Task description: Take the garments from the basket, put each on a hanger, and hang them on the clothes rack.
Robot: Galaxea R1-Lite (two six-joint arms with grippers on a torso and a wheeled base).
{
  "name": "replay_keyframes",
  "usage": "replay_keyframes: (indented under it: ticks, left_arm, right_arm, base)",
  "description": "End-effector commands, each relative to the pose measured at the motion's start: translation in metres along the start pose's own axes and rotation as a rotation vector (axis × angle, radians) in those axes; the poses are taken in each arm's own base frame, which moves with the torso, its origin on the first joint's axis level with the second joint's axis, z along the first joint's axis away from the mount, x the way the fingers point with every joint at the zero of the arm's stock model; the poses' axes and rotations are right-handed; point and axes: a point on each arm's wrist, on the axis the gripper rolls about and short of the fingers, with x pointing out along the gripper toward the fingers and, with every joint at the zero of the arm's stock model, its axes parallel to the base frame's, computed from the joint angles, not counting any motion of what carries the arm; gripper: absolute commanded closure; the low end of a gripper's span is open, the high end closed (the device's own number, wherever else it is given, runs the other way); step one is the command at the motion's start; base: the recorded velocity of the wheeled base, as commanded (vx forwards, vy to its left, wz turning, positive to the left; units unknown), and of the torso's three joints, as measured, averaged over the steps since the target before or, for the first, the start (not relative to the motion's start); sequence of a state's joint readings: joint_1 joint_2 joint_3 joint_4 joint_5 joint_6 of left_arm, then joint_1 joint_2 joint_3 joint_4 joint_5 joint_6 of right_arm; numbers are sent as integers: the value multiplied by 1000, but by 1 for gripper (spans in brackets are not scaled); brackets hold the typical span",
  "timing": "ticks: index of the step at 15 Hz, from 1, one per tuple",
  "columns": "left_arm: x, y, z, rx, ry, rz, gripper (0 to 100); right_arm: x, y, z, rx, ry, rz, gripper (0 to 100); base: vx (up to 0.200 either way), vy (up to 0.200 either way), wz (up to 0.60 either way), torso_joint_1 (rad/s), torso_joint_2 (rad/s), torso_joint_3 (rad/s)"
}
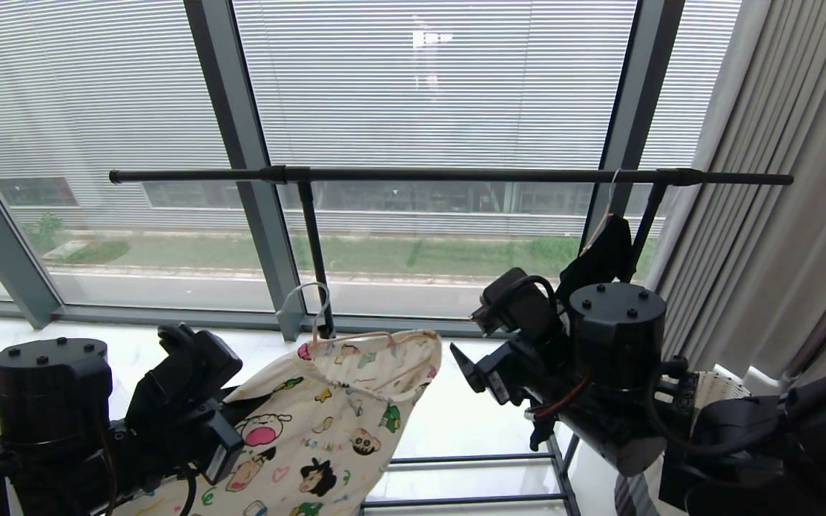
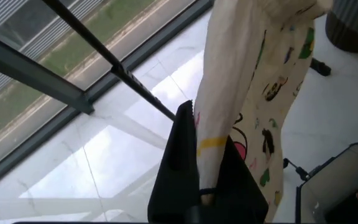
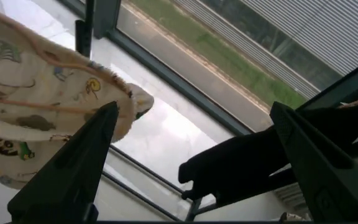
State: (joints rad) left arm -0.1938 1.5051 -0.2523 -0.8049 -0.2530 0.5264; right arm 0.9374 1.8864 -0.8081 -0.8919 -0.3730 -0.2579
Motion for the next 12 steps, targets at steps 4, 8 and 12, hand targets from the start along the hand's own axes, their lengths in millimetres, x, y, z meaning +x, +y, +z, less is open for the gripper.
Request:
replay_keyframes:
  ticks: [4, 8, 12]
  left_arm:
    - [-1, -3, 5, -9, -73, -95, 100]
    - [-4, -11, 13, 19, -165, -235, 100]
    - [-2, -38, 31, 90, -260, -411, 100]
  right_arm:
    - [-12, 19, 1, -32, -17, 99, 0]
    - [-25, -13, 4, -126, 36, 241, 0]
    - [-30, -39, 8, -225, 37, 360, 0]
  base:
    - [0, 0, 0, 0, 0, 0]
    - [0, 0, 0, 0, 0, 0]
    - [0, 0, 0, 0, 0, 0]
